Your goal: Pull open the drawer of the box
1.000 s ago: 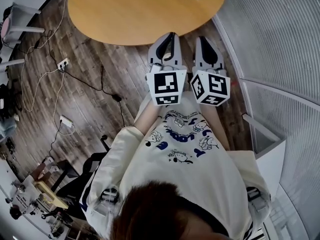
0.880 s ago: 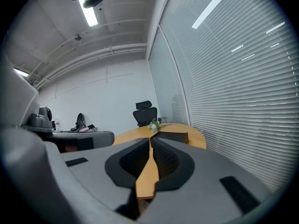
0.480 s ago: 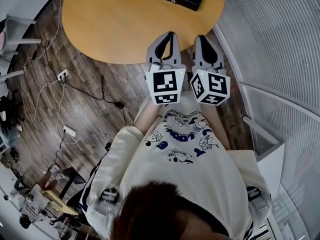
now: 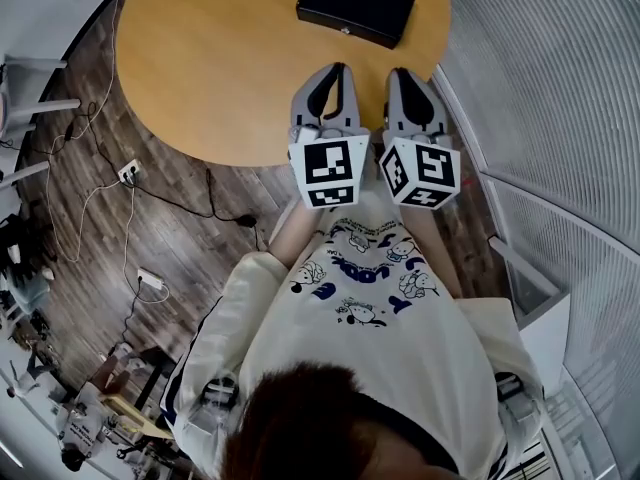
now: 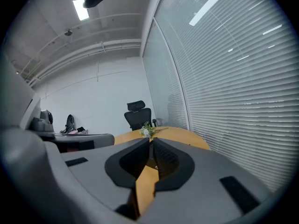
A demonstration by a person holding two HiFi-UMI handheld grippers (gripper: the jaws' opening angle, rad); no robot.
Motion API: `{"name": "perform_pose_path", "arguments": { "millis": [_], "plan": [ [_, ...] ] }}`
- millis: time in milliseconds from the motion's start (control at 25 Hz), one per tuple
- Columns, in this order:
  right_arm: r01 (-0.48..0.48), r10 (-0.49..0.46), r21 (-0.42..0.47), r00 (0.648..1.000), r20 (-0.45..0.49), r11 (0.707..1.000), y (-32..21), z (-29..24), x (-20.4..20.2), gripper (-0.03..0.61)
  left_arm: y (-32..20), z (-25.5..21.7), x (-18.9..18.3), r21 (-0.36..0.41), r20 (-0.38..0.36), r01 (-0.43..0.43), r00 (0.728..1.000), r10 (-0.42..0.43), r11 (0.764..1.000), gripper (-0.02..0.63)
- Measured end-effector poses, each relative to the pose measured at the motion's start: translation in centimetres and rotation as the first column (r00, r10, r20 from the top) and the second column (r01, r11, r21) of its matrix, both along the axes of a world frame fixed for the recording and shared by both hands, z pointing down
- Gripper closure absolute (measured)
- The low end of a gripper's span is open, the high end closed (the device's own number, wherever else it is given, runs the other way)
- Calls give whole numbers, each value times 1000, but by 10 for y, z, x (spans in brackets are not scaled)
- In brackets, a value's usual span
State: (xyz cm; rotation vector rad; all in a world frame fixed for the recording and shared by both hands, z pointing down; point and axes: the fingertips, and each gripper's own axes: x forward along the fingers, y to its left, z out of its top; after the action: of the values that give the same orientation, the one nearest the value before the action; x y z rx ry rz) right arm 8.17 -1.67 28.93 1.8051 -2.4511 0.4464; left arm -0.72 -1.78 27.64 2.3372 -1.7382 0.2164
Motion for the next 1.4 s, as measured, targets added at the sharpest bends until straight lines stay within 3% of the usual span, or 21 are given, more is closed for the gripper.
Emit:
{"name": "perform_pose_path", "arguments": {
  "millis": [440,800,1400],
  "plan": [
    [-41,41,-47,999,-6,998,-54,21,-4,537,-55,24,-2,-55,2,-47,999,47,997,597],
    [-59,57,-96,998,-23,994,-67,36,-3,537,-69,46,-2,-115,-9,-71,997,70,991,597],
    [-46,41,-97,998,-56,994,-80,53,3,537,-87,79,-4,-194,18,-35,999,39,980,595]
  ]
}}
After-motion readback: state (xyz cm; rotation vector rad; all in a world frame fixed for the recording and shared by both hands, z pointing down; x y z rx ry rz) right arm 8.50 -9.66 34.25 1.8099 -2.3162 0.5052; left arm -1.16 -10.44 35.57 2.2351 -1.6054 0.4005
